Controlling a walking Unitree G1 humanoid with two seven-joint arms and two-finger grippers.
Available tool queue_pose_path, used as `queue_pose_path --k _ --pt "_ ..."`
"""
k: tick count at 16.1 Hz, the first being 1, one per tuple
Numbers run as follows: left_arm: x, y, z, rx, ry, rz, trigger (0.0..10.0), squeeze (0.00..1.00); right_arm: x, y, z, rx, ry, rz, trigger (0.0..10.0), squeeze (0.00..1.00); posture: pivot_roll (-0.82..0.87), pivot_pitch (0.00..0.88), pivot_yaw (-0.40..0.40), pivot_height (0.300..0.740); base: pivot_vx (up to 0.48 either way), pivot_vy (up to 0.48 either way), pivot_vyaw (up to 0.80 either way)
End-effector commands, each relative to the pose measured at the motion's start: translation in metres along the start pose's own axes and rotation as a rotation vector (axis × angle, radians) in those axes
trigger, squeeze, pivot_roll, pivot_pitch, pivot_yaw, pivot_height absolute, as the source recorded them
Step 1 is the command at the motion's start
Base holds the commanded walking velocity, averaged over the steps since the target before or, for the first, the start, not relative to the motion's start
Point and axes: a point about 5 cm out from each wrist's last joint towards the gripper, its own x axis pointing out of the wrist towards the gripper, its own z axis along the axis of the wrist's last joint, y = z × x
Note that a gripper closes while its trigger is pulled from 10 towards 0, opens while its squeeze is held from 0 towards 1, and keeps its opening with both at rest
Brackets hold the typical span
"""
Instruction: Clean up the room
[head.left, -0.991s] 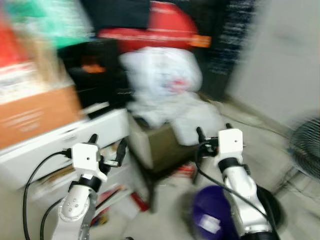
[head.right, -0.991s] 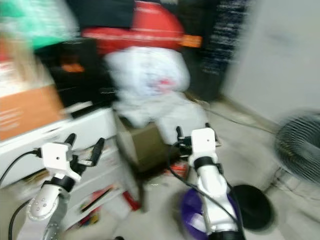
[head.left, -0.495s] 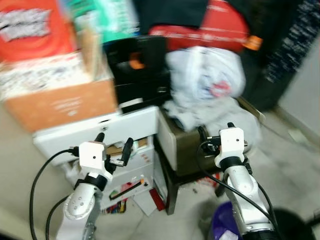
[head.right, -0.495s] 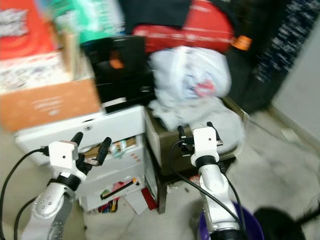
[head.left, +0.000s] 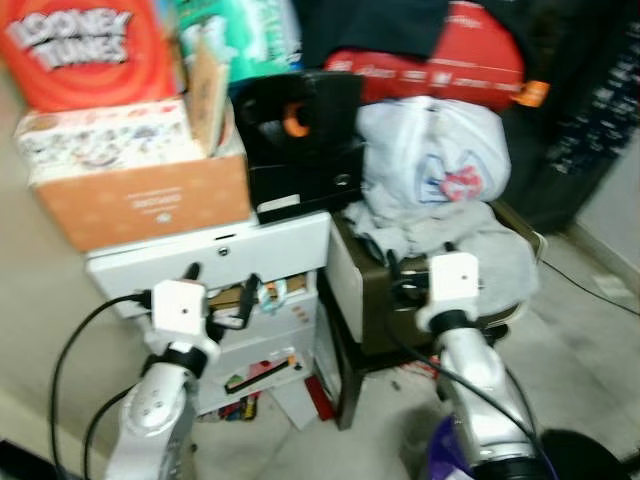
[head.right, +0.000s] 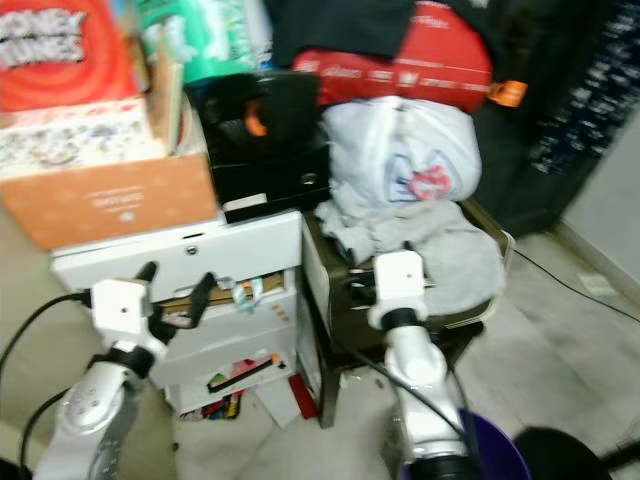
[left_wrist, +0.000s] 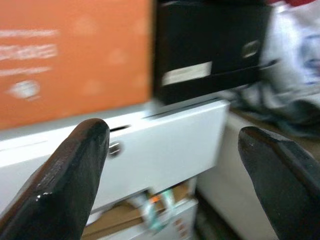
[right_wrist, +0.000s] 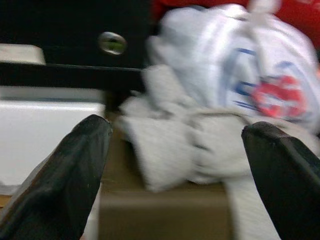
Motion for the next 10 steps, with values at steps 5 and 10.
queue_pose_path --k 5,10 --pt "-0.0001 0.0006 -0.0001 0.005 0.010 -0.003 10.0 0.00 0.0013 -0.0030 0.0018 0.005 -0.005 -0.019 10.0 0.00 -0.02 0.009 -0.006 0.740 0.000 -0.245 0.35" --pt "-0.0005 0.0007 -0.0007 0.007 0.017 -0.005 10.0 0.00 0.0015 -0.0029 0.0017 0.017 -0.003 -0.027 10.0 0.00 -0.02 0.015 -0.003 0.740 0.000 -0.145 0.00"
